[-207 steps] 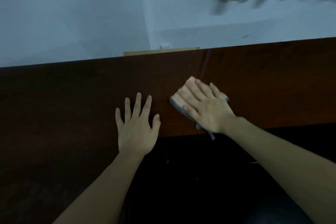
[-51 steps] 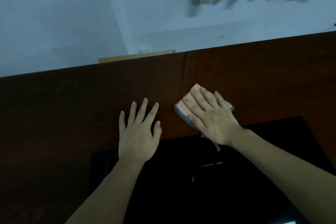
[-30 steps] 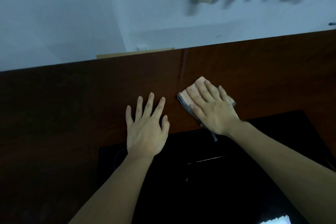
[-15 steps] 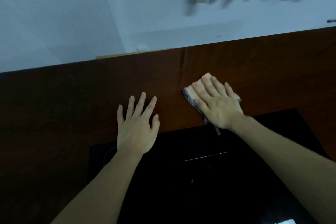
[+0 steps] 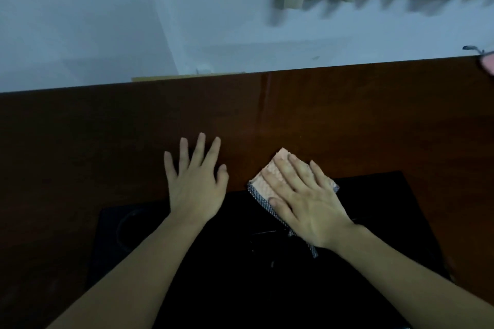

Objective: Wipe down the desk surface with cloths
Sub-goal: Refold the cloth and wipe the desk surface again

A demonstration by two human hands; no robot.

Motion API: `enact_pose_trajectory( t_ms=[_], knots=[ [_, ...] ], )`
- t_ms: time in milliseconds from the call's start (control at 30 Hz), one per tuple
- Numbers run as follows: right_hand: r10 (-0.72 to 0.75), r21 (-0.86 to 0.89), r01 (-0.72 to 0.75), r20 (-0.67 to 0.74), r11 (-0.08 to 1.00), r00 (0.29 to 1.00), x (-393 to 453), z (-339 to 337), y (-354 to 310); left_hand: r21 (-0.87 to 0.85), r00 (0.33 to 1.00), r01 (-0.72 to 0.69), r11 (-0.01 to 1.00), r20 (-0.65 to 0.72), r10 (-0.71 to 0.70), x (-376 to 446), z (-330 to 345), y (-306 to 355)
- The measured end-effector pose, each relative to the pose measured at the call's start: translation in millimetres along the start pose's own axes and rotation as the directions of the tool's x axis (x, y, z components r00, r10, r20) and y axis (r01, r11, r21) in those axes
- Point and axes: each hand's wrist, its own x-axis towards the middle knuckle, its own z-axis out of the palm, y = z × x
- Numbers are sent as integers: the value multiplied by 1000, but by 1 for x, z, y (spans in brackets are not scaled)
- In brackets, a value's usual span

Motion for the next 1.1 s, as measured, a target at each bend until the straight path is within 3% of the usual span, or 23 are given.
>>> enact_pose_trajectory(
  t_ms=[233,367,467,633,733,833,1000,1100],
  knots=[
    [186,25,-186,-10,982,983,86,-32,57,-18,1000,-15,1000,12,16,7,19,39],
    [197,44,-198,31,979,980,101,-41,60,-27,1000,-11,1000,-10,10,6,20,38],
    [116,0,-116,35,993,993,73,-33,46,-33,1000,9,999,15,-9,7,18,40],
    [-140,-43,138,-41,989,989,1,-2,37,-25,999,28,999,-22,-29,7,21,41],
    [-205,-26,204,-46,979,978,-3,1,48,-32,999,27,999,-34,-28,7,22,42],
    [-157,22,157,-32,987,987,24,-12,59,-33,999,38,999,-14,-38,10,20,41],
    [42,46,-42,-5,998,999,93,-39,92,-66,997,16,998,-72,-20,7,25,40],
    [73,64,-73,13,995,997,103,-43,90,-55,997,26,998,-72,-30,8,26,39]
  ],
)
